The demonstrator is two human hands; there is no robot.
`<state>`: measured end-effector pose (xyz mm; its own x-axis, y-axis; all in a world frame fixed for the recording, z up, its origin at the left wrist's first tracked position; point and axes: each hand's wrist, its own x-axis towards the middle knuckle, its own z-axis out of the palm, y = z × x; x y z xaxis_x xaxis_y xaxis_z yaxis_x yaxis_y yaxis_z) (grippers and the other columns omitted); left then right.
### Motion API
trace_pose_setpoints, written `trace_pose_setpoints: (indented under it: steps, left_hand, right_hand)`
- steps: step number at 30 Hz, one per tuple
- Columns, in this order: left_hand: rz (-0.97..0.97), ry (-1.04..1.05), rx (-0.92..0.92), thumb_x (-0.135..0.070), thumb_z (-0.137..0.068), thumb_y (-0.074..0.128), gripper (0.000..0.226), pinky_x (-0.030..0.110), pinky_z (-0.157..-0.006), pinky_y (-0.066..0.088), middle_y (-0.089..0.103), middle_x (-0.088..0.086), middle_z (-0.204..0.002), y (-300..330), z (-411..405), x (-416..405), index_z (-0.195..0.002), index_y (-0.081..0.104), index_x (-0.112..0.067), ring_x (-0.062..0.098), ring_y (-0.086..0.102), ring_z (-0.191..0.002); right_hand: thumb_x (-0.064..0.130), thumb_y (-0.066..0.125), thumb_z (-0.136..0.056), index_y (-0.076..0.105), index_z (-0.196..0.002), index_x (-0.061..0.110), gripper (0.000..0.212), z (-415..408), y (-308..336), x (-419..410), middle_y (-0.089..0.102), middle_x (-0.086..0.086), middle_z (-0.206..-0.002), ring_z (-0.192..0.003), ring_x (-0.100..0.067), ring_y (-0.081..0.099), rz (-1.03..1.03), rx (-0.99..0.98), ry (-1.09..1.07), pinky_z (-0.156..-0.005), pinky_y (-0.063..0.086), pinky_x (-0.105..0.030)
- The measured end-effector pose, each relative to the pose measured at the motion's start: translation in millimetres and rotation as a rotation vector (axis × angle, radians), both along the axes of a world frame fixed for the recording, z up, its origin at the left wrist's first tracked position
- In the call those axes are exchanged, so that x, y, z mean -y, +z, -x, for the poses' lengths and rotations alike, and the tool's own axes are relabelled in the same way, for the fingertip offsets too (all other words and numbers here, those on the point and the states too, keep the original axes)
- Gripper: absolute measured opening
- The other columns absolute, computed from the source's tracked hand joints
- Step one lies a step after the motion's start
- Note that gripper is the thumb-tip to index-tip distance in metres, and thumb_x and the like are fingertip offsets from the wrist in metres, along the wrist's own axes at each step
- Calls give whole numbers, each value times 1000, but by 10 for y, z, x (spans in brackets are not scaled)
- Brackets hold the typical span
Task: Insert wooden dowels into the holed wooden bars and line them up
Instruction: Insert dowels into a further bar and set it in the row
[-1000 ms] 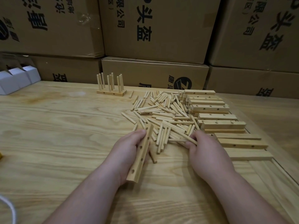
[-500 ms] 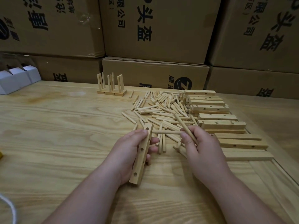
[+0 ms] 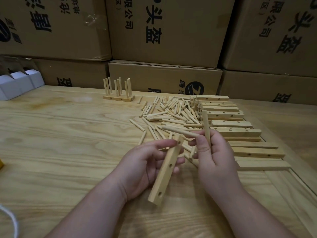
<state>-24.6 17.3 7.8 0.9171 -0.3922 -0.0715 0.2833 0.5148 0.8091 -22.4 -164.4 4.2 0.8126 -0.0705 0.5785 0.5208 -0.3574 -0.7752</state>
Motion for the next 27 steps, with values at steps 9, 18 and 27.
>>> trace_pose_setpoints:
  steps: [9,18,27]
  left_hand:
    - [-102,-98,63,-5,-85,68,39,33,-56,61,74,26,-106,31,99,74,-121,53,-8,35,76,-87]
    - [-249,19,134,7,-94,61,40,34,-65,62,75,13,-117,-27,38,35,-123,65,-19,30,75,-97]
    - [-190,405,244,-35,-80,67,30,35,-66,62,77,10,-106,2,34,126,-100,73,-14,24,75,-98]
  right_hand:
    - [42,43,-102,51,-93,40,12,40,60,-65,61,1,-74,-50,-13,56,-7,-32,-38,-42,48,-33]
    - [43,42,-102,56,-92,25,24,-134,-1,105,65,10,-72,-59,-6,61,-313,-203,-400,-53,46,-24]
    - [32,45,-103,54,-94,28,14,-96,11,60,67,14,-75,-54,0,58,-216,-211,-332,-49,44,-21]
